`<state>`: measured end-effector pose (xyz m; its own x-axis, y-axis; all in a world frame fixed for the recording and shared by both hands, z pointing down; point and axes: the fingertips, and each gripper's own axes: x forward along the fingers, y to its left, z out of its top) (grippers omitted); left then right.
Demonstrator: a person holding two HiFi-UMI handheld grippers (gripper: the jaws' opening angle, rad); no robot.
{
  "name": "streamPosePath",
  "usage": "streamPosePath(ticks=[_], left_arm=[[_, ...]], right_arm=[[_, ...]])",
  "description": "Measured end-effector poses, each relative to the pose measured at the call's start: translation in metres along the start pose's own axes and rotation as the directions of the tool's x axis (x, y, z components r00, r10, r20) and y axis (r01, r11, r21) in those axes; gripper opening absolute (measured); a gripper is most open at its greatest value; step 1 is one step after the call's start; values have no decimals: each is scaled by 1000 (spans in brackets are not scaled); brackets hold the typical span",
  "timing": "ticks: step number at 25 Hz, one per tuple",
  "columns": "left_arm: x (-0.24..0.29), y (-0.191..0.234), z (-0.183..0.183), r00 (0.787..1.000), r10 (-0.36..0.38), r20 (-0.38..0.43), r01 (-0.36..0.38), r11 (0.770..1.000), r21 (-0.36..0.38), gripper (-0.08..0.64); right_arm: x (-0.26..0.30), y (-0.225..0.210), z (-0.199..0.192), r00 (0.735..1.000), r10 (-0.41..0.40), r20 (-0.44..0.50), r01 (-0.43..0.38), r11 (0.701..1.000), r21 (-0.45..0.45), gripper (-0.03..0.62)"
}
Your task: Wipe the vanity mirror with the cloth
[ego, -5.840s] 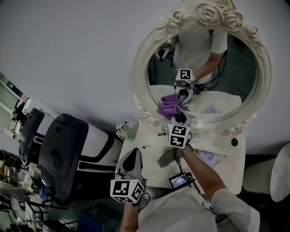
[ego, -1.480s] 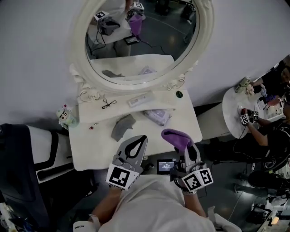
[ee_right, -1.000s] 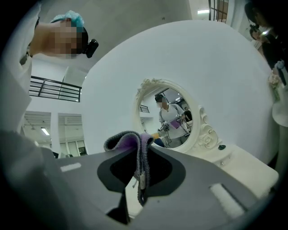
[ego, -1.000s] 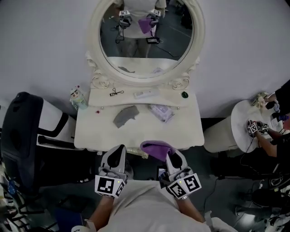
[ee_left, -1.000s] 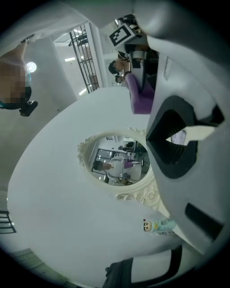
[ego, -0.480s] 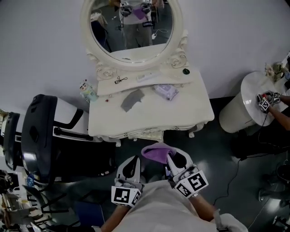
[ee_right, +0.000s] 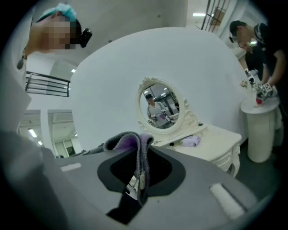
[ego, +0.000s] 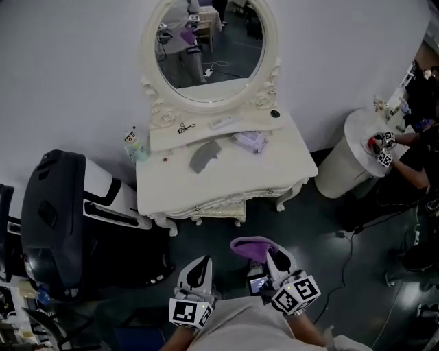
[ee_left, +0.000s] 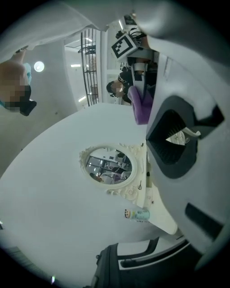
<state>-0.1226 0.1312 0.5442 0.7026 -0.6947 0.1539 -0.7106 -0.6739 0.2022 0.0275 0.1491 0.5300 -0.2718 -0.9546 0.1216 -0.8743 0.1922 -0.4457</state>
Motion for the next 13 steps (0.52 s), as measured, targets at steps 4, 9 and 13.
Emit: streamPosePath(ticks=[4, 9, 13], left_arm=[[-36, 42, -22, 997, -49, -53, 48, 999, -12, 0], [-43, 21, -4, 980, -201, 3, 201, 979, 43, 2], [-65, -6, 17, 969, -240, 51, 237, 970, 60, 2]], right_arm=[[-19, 45, -21, 992, -117, 39, 114, 991, 71, 52], [-73, 61, -16, 975, -209, 70, 208, 978, 25, 52], [-113, 72, -29, 958, -280, 67, 278, 960, 45, 52]])
